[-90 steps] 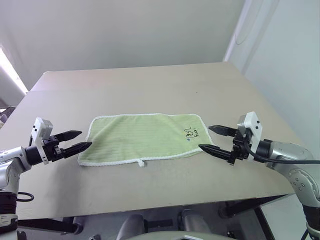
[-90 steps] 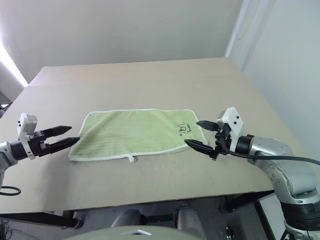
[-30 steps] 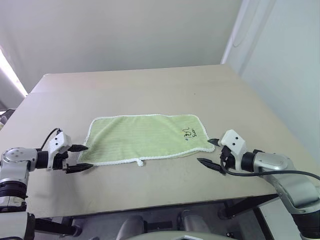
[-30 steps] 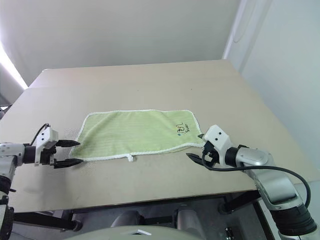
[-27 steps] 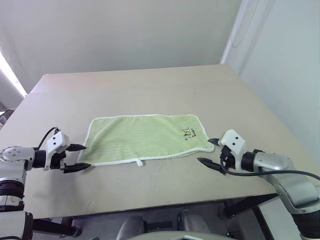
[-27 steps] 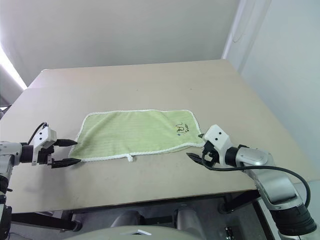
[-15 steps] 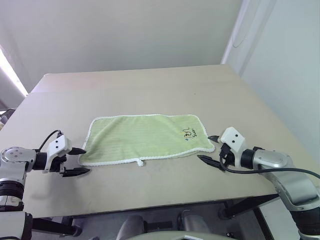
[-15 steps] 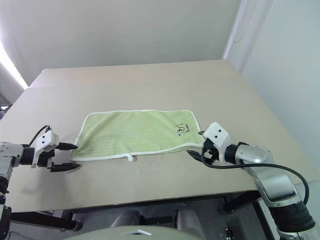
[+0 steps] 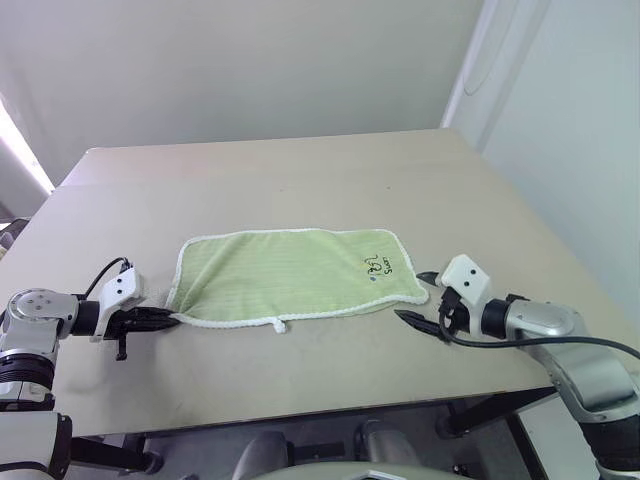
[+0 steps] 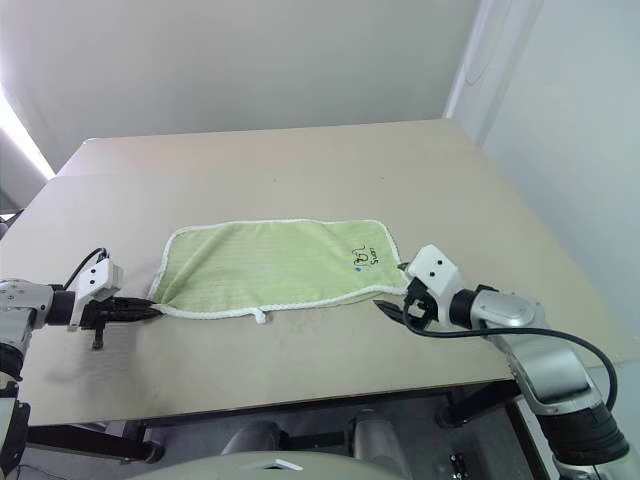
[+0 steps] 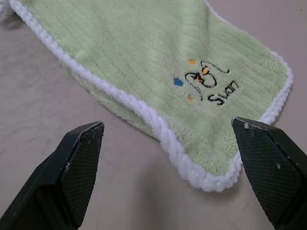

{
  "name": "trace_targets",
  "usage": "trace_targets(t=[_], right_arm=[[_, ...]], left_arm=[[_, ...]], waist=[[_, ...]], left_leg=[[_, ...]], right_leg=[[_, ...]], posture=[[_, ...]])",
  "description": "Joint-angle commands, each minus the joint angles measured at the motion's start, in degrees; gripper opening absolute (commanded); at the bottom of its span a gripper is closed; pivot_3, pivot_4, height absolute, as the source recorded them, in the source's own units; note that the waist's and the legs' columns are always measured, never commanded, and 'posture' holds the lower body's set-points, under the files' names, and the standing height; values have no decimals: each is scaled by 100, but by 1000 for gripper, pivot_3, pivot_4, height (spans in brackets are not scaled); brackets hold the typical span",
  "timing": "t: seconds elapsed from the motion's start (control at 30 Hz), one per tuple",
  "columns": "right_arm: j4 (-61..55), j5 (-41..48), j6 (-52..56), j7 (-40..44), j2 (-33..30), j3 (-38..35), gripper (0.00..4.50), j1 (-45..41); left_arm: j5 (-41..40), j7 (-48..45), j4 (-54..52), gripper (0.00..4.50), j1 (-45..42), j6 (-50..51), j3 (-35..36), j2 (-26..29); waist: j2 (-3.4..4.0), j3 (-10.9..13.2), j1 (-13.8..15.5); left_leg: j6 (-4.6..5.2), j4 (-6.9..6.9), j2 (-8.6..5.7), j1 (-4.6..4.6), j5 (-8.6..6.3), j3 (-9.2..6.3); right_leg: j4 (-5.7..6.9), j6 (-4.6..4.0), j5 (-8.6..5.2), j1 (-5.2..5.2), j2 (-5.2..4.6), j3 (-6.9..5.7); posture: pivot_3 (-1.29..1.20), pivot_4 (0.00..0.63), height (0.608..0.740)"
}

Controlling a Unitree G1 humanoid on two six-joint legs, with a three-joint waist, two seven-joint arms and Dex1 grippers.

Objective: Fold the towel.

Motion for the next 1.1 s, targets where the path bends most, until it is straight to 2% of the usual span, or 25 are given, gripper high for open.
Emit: trace_targets(t=[0.03,0.4,0.57,0.83,0.87,0.93,1.1], right_arm=[[-91,-114,-140,23,-83,-63,4500,-33],[419,-632,-333,36,-85,258,4500,-257],[807,-1038,-679,-12,-9,538,4500,-490],[1054,-1215,-871,24,125,697,4500,-697],[1087,-1235,-891,30,139,714,4500,-723],[1130,-1259,-920,44,161,727,4500,-760],[1163,-1290,-963,95,183,711,4500,-784]], left_arm=[[-40,-113,-21,20,-108,99,26,62],[-7,12,-92,20,-111,139,70,164],[-13,-110,-336,20,11,389,59,394],[-3,29,-616,20,112,852,63,478],[-2,61,-634,489,119,883,68,473],[-83,59,-723,1058,120,1012,105,431],[-122,154,-971,2844,223,1082,170,458]], waist=[[0,0,-2],[0,0,-6],[0,0,-15],[0,1,-15],[0,1,-14],[0,1,-14],[0,1,-12]], left_leg=[[0,0,0,0,0,0],[0,0,0,1,0,0],[0,-1,0,1,0,0],[0,-5,1,-1,0,0],[0,-5,1,0,0,0],[0,-5,2,0,0,-1],[0,-5,2,-1,0,-1]], right_leg=[[0,0,0,0,0,0],[1,0,0,-1,0,0],[1,0,0,-1,1,0],[1,-2,-1,-4,2,0],[1,-2,-1,-4,2,0],[2,-2,-1,-4,3,0],[1,-2,-1,-4,3,0]], posture=[[0,0,740],[0,0,740],[0,0,740],[0,0,740],[0,0,740],[0,0,740],[0,0,740]])
